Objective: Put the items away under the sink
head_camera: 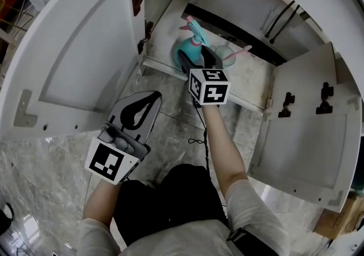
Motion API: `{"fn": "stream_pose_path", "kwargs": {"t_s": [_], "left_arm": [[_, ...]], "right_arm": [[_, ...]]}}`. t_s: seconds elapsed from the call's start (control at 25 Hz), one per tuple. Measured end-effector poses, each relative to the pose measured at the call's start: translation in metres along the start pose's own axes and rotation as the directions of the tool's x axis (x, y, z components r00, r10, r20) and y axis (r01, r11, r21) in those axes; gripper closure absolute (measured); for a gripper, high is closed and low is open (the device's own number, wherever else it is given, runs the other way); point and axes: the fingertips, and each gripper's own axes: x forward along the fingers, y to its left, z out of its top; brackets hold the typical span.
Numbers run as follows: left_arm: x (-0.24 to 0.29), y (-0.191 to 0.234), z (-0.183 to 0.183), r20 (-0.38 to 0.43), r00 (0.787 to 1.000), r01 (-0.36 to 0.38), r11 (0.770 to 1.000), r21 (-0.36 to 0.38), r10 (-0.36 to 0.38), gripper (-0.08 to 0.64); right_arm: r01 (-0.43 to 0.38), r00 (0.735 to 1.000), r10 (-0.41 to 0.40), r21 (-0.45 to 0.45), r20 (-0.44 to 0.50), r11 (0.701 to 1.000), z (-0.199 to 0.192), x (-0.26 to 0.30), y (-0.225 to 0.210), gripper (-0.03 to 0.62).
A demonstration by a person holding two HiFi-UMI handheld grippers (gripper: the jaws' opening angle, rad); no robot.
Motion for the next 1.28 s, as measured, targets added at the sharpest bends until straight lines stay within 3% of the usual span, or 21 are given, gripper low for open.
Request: {"fn": "stream_pose_path", "kwargs": {"t_s": [0.52, 1.28], "left_arm": [[0.001, 0.01, -0.009, -0.009, 1.0, -0.022, 1.0, -0.002, 0.022, 0.552], [-0.002, 0.012, -0.011, -0.016, 1.0, -0.026, 1.0, 0.011, 0.026, 0.552]], "right_arm": [[0.026, 0.999, -0.027, -0.021, -0.036, 0.999, -0.019, 0.02, -0.005, 0.273], [0.034, 0.999, -0.034, -0.004, -0.008, 0.999, -0.016, 0.022, -0.009, 0.267]]}}
